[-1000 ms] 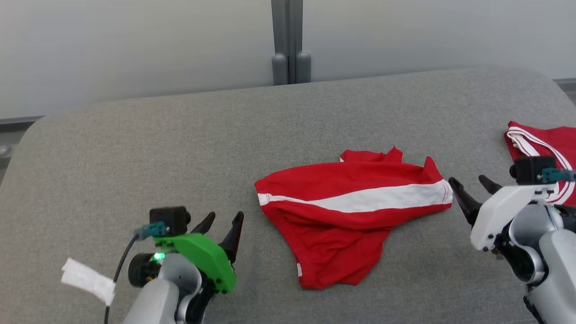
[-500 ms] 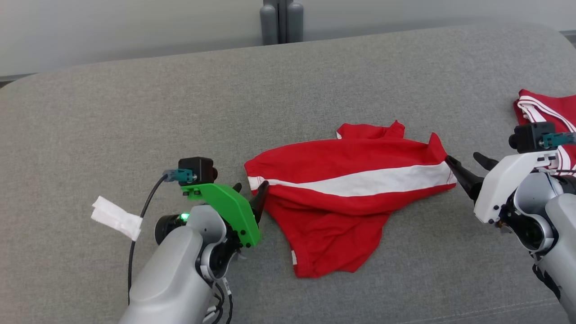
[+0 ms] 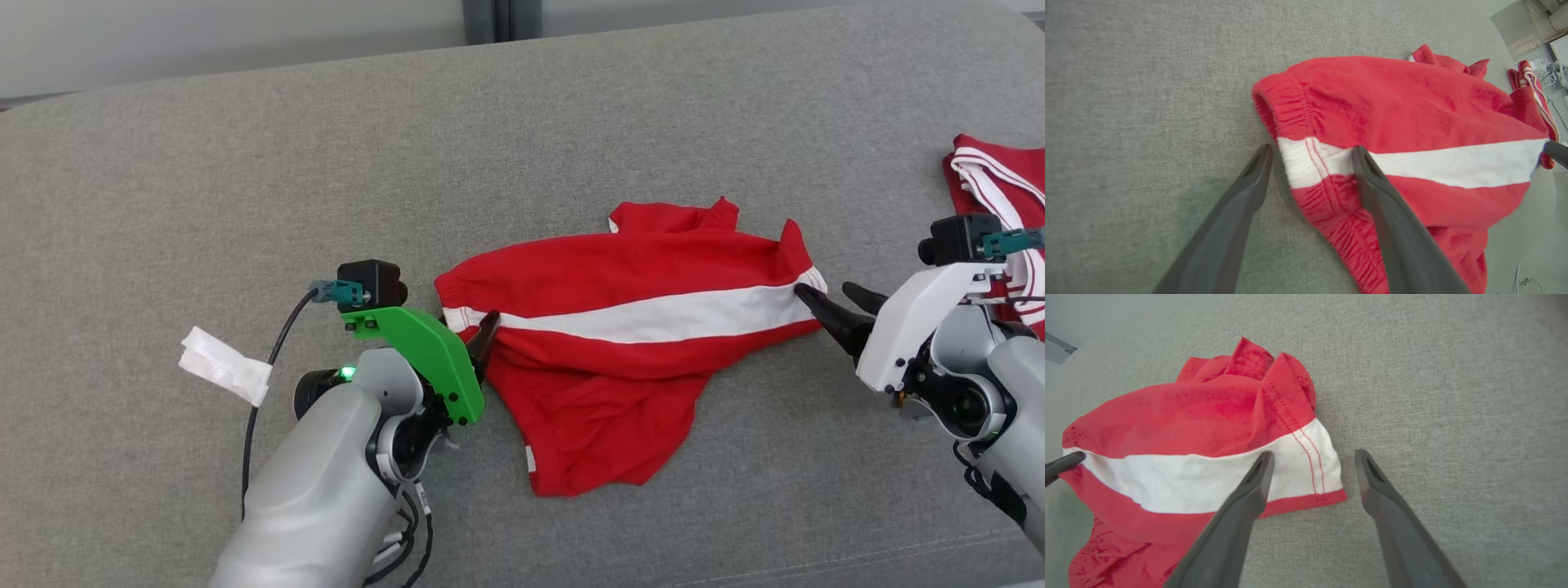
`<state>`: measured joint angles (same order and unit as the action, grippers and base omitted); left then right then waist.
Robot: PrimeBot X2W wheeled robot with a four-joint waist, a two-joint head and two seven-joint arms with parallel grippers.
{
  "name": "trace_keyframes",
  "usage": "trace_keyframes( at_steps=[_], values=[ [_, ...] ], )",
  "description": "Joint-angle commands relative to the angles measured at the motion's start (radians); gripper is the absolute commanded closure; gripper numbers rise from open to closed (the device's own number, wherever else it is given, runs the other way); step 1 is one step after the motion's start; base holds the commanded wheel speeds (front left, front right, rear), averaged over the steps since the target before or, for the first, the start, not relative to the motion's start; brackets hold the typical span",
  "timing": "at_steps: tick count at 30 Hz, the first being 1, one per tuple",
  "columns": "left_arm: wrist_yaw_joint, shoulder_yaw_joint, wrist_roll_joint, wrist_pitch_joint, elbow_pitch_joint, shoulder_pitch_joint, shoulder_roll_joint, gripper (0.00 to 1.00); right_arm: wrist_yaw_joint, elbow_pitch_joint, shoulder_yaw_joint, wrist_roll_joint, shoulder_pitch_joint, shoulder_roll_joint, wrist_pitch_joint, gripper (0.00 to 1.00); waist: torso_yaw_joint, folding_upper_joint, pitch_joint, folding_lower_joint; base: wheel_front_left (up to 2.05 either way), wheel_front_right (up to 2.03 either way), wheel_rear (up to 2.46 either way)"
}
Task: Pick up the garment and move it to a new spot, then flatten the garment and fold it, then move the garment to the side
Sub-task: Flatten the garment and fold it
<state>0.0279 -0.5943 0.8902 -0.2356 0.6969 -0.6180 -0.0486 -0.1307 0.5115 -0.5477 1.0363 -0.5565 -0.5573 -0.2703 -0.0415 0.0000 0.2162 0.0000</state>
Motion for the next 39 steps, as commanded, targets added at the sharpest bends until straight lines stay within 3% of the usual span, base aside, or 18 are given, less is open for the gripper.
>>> trace_keyframes(
  at_steps=[1, 10, 11, 12, 13, 15, 26, 29, 34, 39],
  values=[
    [0.003, -0.006, 0.010, 0.010, 0.006, -0.020, -0.004, 0.00, 0.000, 0.002, -0.012, 0.027, -0.019, -0.008, 0.002, 0.00, 0.005, 0.0000, 0.012, 0.0000, 0.00, 0.00, 0.00],
    [-0.019, -0.027, 0.021, 0.028, 0.014, -0.045, -0.006, 0.00, 0.000, -0.022, -0.099, 0.199, -0.059, -0.040, -0.059, 0.00, 0.020, 0.0000, 0.038, 0.0000, 0.00, 0.00, 0.00],
    [-0.022, -0.027, 0.022, 0.027, 0.014, -0.045, -0.010, 0.07, 0.000, -0.030, -0.110, 0.212, -0.059, -0.045, -0.062, 0.00, 0.021, 0.0000, 0.038, 0.0000, 0.00, 0.00, 0.00],
    [-0.025, -0.027, 0.024, 0.025, 0.015, -0.043, -0.013, 0.31, 0.000, -0.035, -0.118, 0.220, -0.060, -0.050, -0.062, 0.00, 0.022, 0.0000, 0.037, 0.0000, 0.00, 0.00, 0.00],
    [-0.027, -0.025, 0.026, 0.023, 0.014, -0.039, -0.017, 0.63, 0.000, -0.045, -0.129, 0.224, -0.062, -0.057, -0.063, 0.00, 0.022, 0.0000, 0.036, 0.0000, 0.00, 0.00, 0.00],
    [-0.032, -0.026, 0.030, 0.016, 0.011, -0.030, -0.027, 1.00, 0.000, -0.058, -0.146, 0.235, -0.063, -0.069, -0.057, 0.00, 0.023, 0.0000, 0.034, 0.0000, 0.00, 0.00, 0.00],
    [-0.045, -0.045, 0.018, -0.004, -0.026, 0.004, -0.066, 1.00, 0.000, -0.073, -0.194, 0.264, -0.093, -0.122, -0.011, 0.00, 0.027, 0.0000, 0.032, 0.0000, 0.00, 0.00, 0.00],
    [-0.046, -0.049, 0.017, -0.003, -0.035, 0.001, -0.061, 1.00, 0.000, -0.040, -0.197, 0.262, -0.106, -0.118, 0.013, 0.00, 0.029, 0.0000, 0.036, 0.0000, 0.00, 0.00, 0.00],
    [-0.044, -0.054, 0.016, -0.001, -0.040, -0.004, -0.062, 1.00, 0.000, -0.012, -0.224, 0.309, -0.108, -0.097, -0.039, 0.00, 0.027, 0.0000, 0.036, 0.0000, 0.00, 0.00, 0.00],
    [-0.040, -0.055, 0.017, 0.002, -0.039, -0.004, -0.067, 1.00, 0.000, -0.069, -0.243, 0.346, -0.108, -0.089, -0.057, 0.00, 0.021, 0.0000, 0.033, 0.0000, 0.00, 0.00, 0.00]
  ],
)
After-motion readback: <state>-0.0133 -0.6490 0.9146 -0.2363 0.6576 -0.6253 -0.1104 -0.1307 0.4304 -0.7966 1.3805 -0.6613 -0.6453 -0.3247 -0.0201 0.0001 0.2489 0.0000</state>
